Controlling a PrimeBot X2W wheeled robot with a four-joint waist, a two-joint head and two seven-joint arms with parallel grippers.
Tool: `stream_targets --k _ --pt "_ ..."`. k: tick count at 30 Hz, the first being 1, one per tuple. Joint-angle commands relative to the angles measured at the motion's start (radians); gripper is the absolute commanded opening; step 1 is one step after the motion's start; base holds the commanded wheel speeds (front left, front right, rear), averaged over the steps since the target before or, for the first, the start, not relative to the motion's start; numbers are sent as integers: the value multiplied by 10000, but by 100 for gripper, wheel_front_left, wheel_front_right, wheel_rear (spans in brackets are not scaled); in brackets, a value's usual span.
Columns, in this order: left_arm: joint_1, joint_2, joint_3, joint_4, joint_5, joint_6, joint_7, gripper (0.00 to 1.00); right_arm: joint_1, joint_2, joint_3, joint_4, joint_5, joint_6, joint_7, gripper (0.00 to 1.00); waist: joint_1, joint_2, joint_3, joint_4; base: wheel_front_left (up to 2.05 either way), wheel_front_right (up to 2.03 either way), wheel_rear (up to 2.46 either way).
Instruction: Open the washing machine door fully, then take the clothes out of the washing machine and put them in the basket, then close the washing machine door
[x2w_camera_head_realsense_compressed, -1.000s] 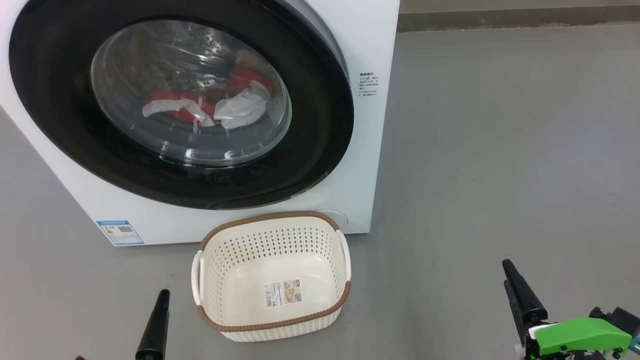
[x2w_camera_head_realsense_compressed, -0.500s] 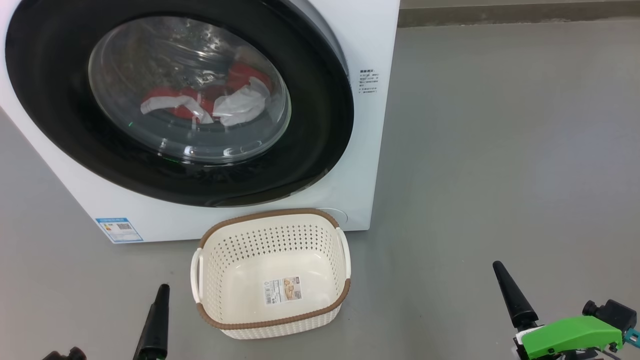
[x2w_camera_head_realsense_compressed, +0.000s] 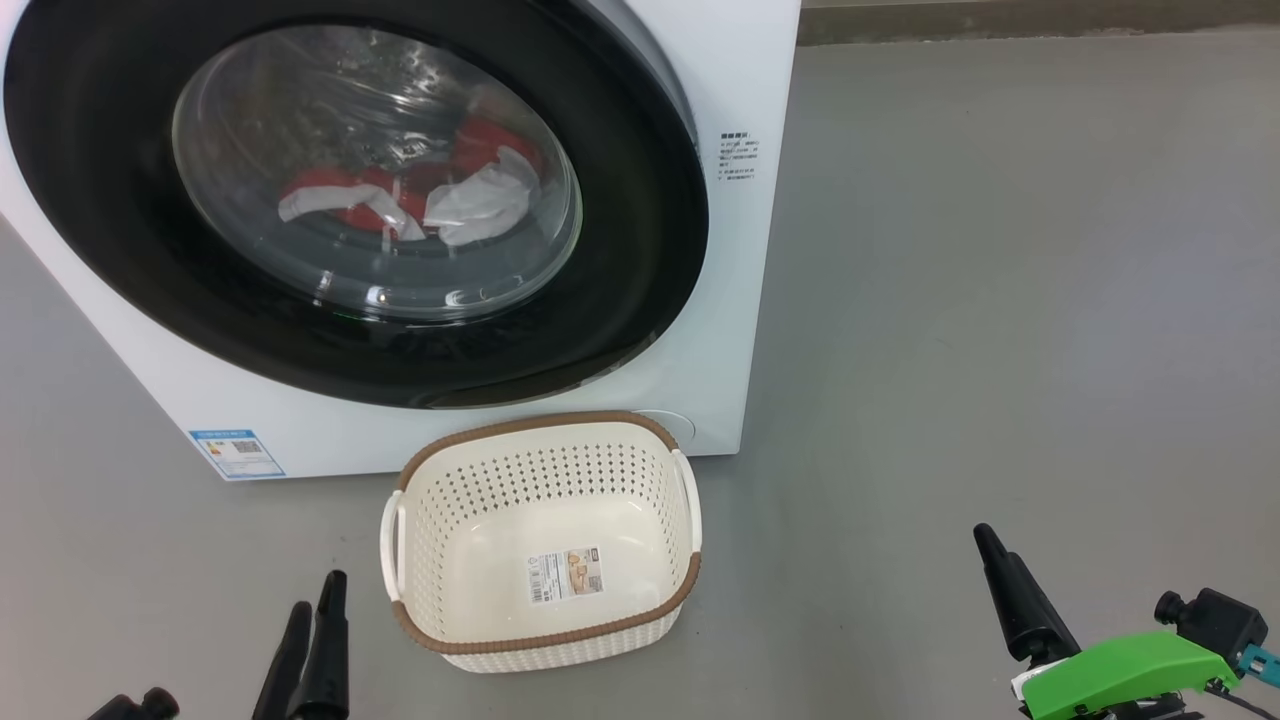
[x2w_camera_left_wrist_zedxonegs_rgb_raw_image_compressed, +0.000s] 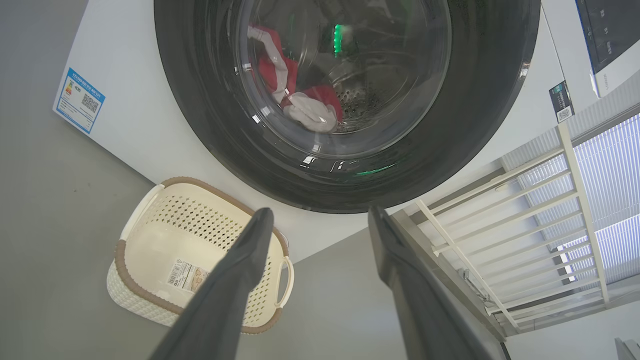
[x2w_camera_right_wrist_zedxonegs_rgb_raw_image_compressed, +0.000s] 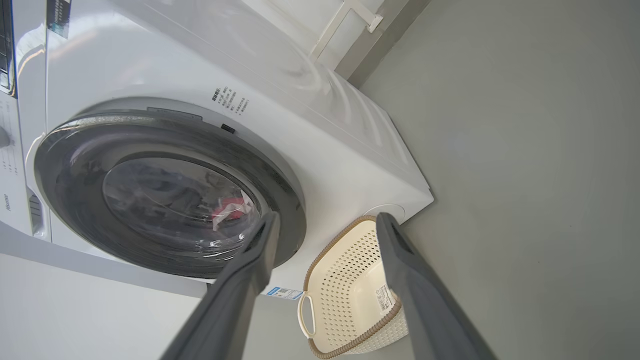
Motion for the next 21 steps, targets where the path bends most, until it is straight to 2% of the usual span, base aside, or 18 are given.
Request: stream_targets --k 1,21 --pt "-72 168 164 -346 415 -42 -149 100 -465 -192 143 -293 -331 -3 -136 100 0 0 9 2 0 0 0" --pt "81 192 50 -739 3422 62 -721 100 -471 -390 494 -349 -3047 -4 -702 100 -1 0 90 -13 0 0 0"
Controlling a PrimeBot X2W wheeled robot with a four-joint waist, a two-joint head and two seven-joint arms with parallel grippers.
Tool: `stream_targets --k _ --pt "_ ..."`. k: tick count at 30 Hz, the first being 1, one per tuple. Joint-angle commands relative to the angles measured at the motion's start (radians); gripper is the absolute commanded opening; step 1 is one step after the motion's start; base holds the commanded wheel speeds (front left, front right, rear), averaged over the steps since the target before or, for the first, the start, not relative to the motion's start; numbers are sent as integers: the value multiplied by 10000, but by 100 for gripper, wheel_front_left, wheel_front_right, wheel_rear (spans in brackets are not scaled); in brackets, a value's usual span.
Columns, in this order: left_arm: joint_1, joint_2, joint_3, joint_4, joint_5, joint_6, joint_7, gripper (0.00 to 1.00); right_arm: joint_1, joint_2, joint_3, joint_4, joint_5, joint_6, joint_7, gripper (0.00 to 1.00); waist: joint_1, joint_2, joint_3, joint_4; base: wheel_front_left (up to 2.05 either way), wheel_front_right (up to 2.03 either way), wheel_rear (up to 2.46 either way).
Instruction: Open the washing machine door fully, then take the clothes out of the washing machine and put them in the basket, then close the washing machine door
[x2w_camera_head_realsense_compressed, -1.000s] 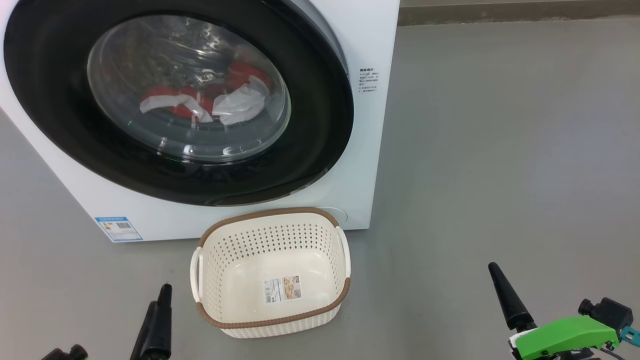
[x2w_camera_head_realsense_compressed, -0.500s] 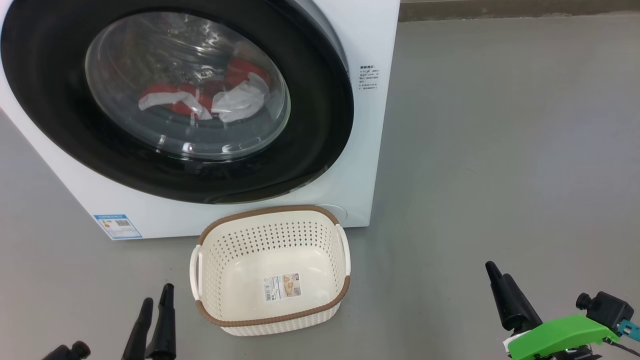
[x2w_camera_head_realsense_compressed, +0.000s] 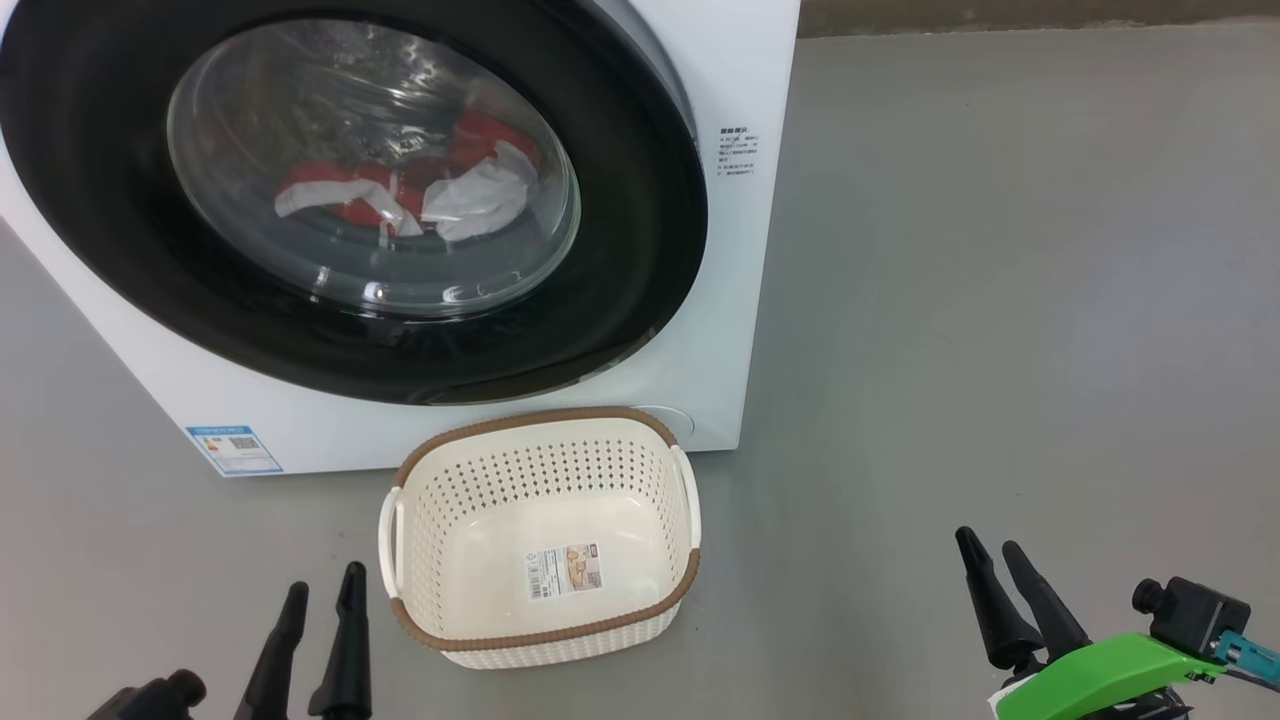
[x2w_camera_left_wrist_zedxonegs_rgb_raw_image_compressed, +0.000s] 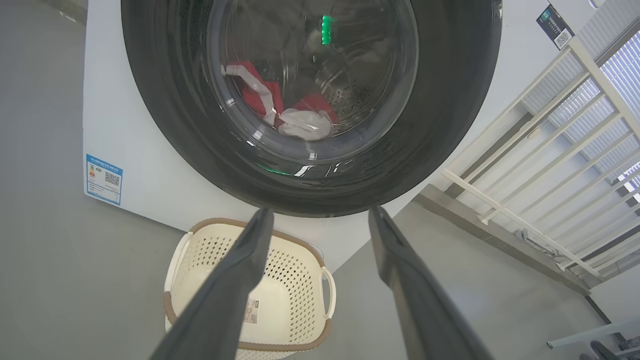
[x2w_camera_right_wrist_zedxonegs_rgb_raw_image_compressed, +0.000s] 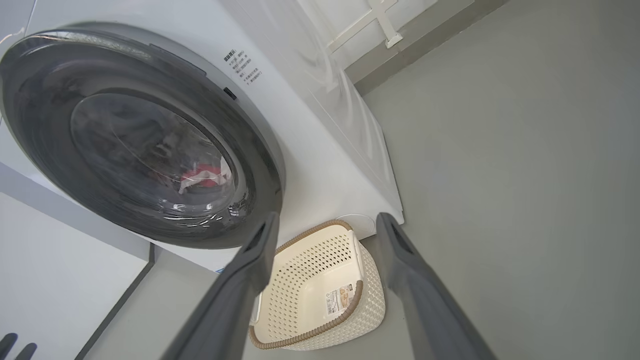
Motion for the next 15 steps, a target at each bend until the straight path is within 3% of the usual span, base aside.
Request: stream_targets --k 1,15 --pt "-17 172 178 -363 454 67 -150 100 -457 -185 195 -255 -366 -4 -163 100 0 0 -5 -1 0 0 0" --pt "170 192 42 -558 2548 141 -607 100 -320 -240 -68 -296 -2605 -5 -615 100 0 0 -63 31 0 0 0"
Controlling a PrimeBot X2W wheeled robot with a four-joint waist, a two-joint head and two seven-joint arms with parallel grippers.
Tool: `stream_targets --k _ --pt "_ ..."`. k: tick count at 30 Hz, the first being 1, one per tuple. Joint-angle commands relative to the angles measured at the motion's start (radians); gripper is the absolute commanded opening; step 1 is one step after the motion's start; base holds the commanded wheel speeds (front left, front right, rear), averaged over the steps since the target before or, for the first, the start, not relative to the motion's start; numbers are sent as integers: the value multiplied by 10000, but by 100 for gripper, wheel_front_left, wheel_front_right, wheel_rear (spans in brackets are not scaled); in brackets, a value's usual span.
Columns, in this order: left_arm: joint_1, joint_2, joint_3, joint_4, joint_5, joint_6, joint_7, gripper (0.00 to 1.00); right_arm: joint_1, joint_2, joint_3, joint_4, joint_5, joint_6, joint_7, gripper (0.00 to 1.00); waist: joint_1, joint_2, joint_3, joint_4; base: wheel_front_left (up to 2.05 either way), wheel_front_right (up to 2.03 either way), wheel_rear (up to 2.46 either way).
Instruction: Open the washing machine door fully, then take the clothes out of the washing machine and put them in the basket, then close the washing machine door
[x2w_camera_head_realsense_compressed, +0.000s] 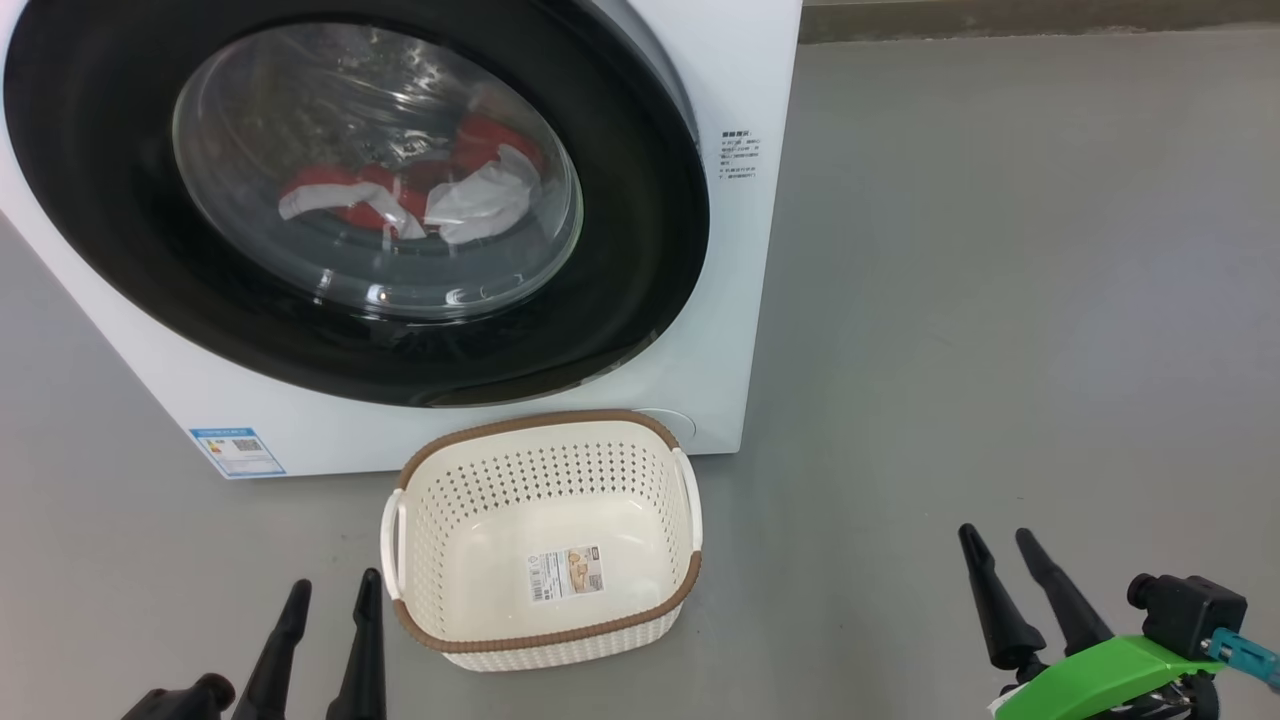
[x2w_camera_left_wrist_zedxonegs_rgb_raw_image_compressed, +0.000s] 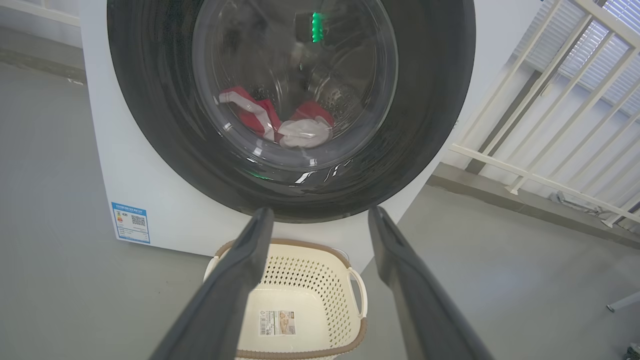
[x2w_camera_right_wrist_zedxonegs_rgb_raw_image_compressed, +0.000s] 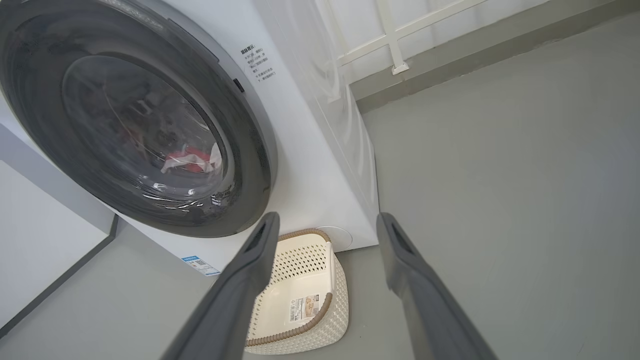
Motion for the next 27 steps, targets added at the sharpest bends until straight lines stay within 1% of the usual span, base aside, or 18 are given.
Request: stream_targets --k 1,2,7,14,27 --pt "-18 142 204 -339 425 59 -166 100 -309 -133 -2 -288 -516 -6 -185 100 0 -1 6 5 0 0 0" --pt "-18 142 204 -339 425 59 -166 100 -309 -133 -2 -288 -516 -6 -185 100 0 -1 6 5 0 0 0" --pt "16 148 206 -349 1062 102 -309 100 -246 14 -284 -291 -1330 -6 -327 100 0 -1 21 2 0 0 0" --pt "54 157 224 -324 1929 177 -510 100 -186 89 -377 -246 -2303 -6 -526 100 0 -1 53 -7 0 0 0" --pt "77 173 247 -481 3367 232 -882 100 -61 237 -690 -320 -3672 -7 -893 100 0 -1 160 -38 0 0 0"
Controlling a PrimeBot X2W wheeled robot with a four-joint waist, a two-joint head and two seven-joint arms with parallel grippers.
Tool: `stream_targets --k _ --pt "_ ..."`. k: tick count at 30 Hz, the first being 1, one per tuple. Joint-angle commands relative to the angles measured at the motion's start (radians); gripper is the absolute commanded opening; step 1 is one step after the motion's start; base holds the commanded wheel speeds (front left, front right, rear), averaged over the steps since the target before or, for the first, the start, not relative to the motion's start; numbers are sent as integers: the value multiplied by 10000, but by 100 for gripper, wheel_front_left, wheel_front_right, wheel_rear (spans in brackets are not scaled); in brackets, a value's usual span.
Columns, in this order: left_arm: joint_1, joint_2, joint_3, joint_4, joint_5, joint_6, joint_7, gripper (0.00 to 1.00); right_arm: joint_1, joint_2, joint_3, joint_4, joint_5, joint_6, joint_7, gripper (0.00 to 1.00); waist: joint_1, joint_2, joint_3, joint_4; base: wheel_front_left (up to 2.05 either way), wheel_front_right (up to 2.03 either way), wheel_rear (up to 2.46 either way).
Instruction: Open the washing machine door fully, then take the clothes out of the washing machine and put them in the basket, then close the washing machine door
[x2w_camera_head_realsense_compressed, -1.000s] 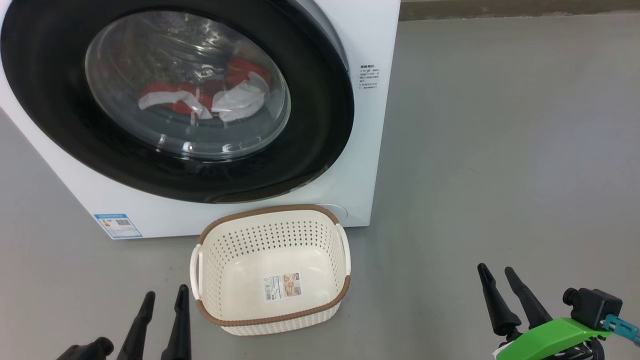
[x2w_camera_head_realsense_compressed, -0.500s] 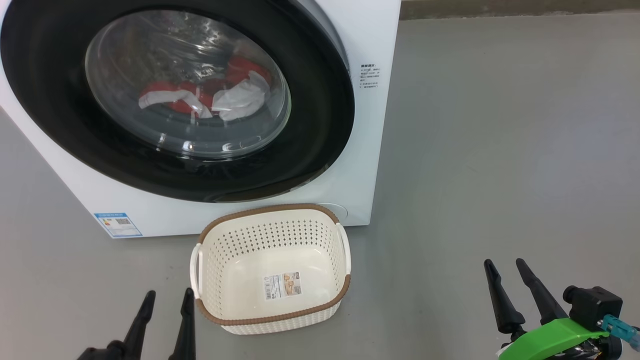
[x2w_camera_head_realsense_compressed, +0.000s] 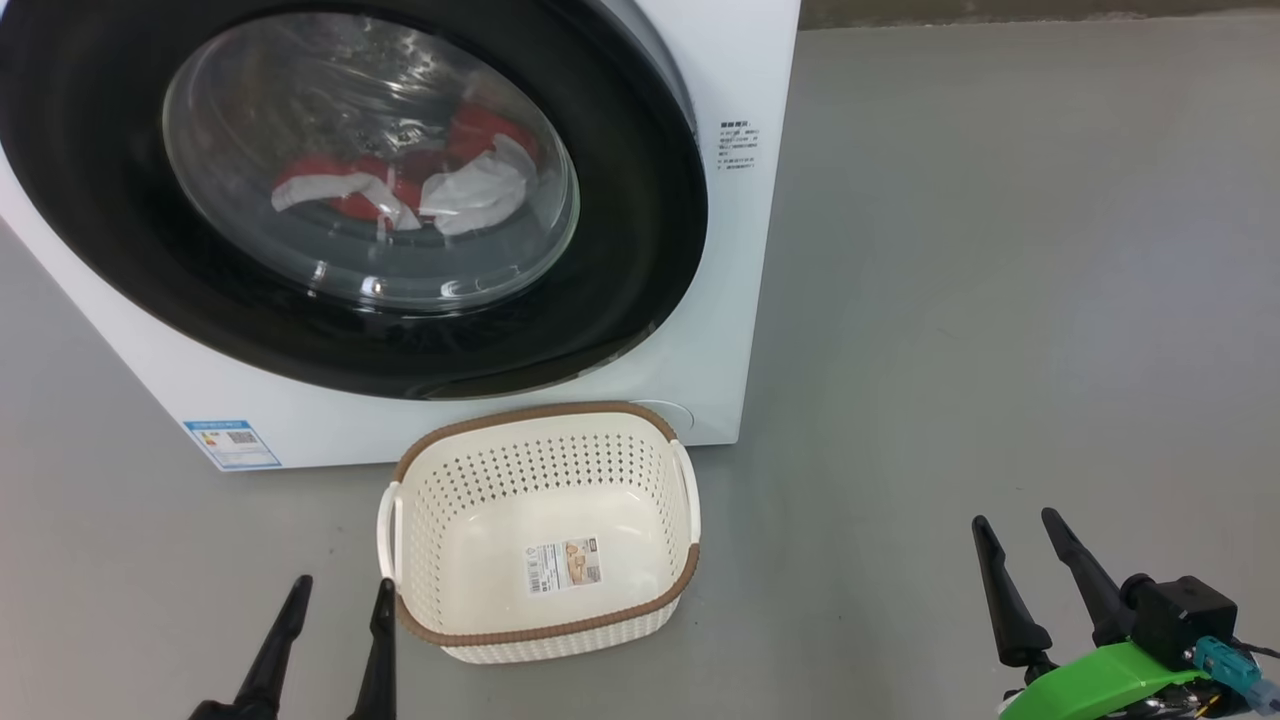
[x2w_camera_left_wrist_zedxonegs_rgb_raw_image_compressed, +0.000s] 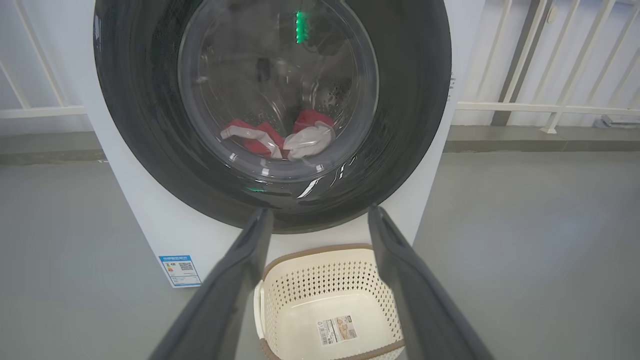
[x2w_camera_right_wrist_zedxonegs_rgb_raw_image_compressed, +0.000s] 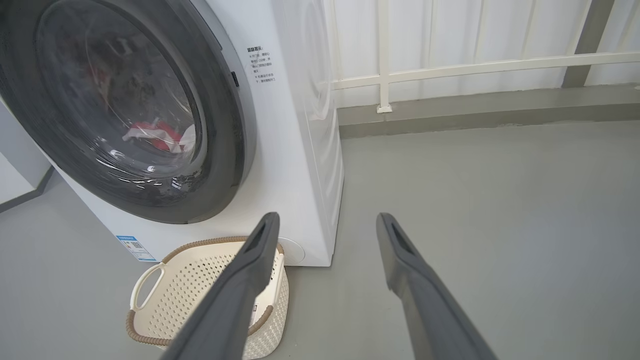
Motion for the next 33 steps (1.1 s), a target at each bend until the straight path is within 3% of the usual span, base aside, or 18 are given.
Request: stream_targets --k 1,33 --pt "-115 106 286 -333 238 49 -145 100 -85 -103 156 -292 -228 -9 -145 100 0 0 12 -4 0 0 0" --pt "-116 106 438 0 -247 -6 -145 100 137 18 -44 -337 358 -9 -145 100 0 0 12 -3 0 0 0"
